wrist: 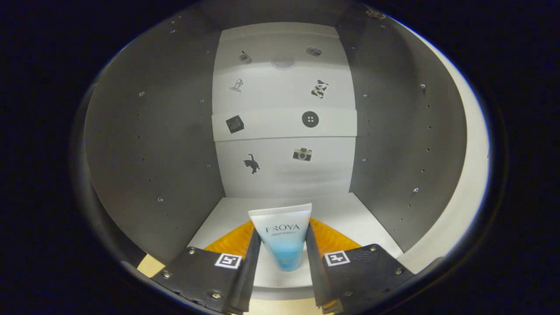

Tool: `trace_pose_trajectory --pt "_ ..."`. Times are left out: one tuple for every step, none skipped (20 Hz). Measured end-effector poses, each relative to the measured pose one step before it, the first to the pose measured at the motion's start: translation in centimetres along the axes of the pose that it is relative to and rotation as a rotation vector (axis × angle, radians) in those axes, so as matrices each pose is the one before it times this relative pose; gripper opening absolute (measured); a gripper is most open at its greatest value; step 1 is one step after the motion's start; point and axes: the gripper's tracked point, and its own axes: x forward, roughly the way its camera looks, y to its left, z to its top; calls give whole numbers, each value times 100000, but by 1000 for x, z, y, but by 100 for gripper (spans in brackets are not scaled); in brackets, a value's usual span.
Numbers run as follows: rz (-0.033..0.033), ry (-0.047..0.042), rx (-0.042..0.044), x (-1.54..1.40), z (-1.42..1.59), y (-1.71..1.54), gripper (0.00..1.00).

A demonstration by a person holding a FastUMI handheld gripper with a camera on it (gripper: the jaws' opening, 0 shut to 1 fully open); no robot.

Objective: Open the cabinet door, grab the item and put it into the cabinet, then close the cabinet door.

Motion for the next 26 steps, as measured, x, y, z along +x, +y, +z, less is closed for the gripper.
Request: trace_pose_trajectory --pt "-218 -273 -184 66 90 -75 55" --pt "-426 -126 -58 -60 32 -109 55" --pt "157 -285 37 26 104 29 55" --pt "-48 -375 452 36 125 52 59" --pt "727 -945 813 -85 301 204 62" --pt "-309 -1003 660 -81 308 -77 67" --pt "-772 -1088 435 60 292 -194 72" --pt "-608 -993 714 -47 287 -244 72" --pt "-195 -746 960 -1 328 -32 77" --pt "-99 -419 1048 -120 238 -36 82" --pt "383 -514 648 -176 203 -11 82" --pt "-988 -519 37 -256 262 -298 83" --pt "-728 -1211 -514 -294 389 -275 84" --pt "-186 -1299 -372 -471 513 -52 85" --pt "-323 -914 -95 -536 352 -130 85" --pt "1066 -413 424 -700 290 198 90" --pt "334 -398 500 -774 266 110 94" --pt "-84 -493 -69 -987 340 13 98" --pt "-636 -1213 -489 -1131 392 -131 98" --pt "-299 -1391 -829 -1363 481 -1 98" --pt "243 -673 -873 -1566 212 167 98" --pt "183 524 -1022 -1645 -24 126 98" --pt "1 144 -1240 -2210 3 69 98" --pt "-261 -301 -1104 -1602 149 32 98" --pt "-659 -691 -1113 -1780 100 -97 98" --pt "-803 -828 -974 -2013 181 -93 99"
